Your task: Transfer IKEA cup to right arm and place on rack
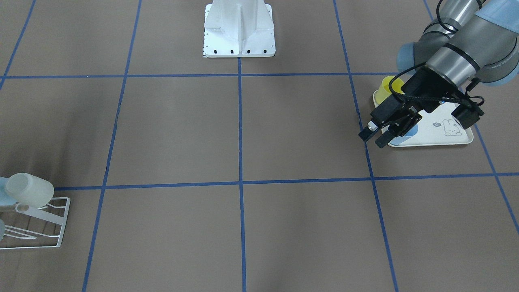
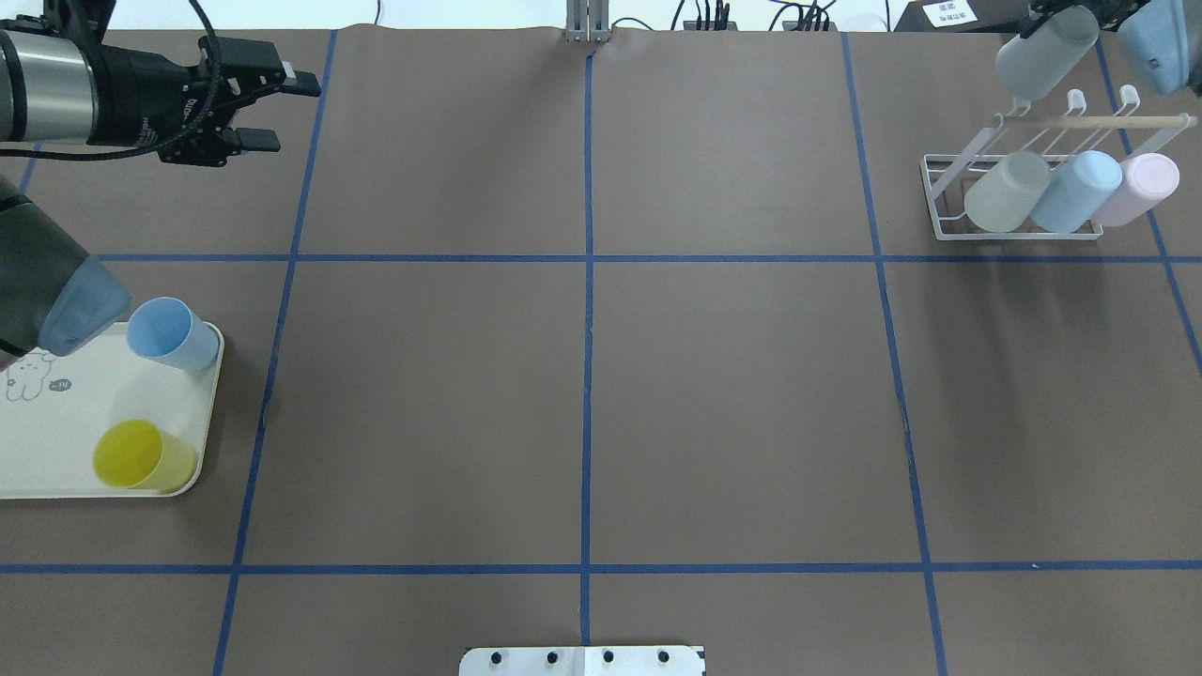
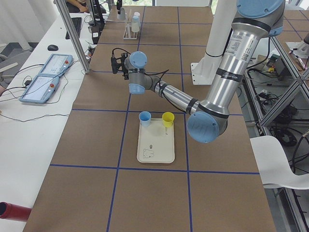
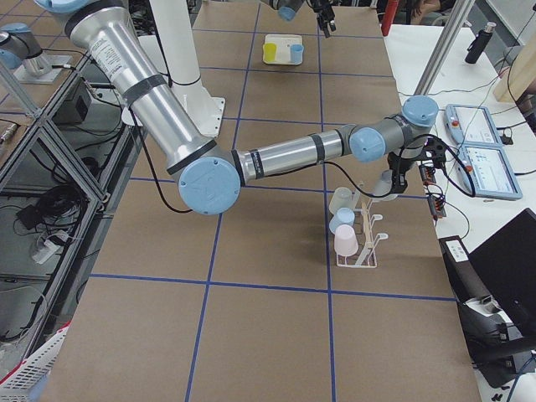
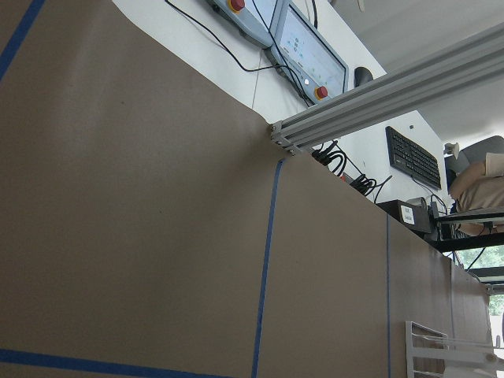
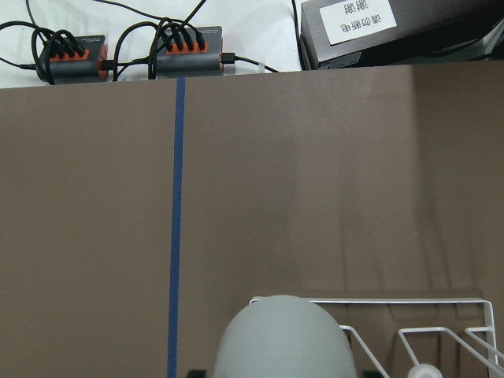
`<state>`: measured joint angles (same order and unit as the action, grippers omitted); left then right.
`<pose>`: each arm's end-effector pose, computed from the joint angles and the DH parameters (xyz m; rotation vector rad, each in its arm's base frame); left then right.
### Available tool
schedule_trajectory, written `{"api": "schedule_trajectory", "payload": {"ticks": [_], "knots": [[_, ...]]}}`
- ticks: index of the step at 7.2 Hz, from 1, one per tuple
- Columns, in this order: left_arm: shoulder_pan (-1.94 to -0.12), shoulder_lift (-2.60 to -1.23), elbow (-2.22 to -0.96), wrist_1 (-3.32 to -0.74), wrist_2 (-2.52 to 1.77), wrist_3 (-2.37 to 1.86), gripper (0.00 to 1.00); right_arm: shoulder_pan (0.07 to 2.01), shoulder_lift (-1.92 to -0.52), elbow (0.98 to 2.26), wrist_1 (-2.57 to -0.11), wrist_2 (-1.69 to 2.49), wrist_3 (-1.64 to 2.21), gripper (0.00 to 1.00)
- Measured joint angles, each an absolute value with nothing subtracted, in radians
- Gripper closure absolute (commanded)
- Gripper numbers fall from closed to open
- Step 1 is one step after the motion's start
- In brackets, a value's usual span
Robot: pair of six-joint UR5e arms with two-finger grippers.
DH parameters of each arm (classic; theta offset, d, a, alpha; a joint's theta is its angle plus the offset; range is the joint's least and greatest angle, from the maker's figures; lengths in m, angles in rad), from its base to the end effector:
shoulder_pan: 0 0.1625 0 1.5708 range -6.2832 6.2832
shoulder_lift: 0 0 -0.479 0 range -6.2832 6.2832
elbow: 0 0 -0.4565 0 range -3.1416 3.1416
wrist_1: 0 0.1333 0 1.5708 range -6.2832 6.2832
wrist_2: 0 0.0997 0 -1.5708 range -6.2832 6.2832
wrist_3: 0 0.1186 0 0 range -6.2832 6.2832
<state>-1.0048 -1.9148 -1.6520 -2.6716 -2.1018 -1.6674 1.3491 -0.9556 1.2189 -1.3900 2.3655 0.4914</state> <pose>0.3050 -0.6166 0.3301 0.2731 1.5267 -0.4707 -0.1379 -0.8330 0.4671 0.1210 -0.8779 0.0754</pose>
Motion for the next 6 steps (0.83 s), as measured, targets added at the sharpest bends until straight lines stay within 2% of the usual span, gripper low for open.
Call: {"api": "schedule_trajectory", "payload": {"ticks": [5, 6], "knots": [[-1.003, -1.905, -1.653, -2.672, -2.099, -1.667, 0.00, 1.335, -0.958, 1.188, -1.372, 2.364, 0.489, 0.84], [-1.003, -1.905, -1.654, -2.672, -2.099, -1.667, 0.00, 1.329, -0.960, 1.183, -1.364, 2.360, 0.489, 0.66]]}}
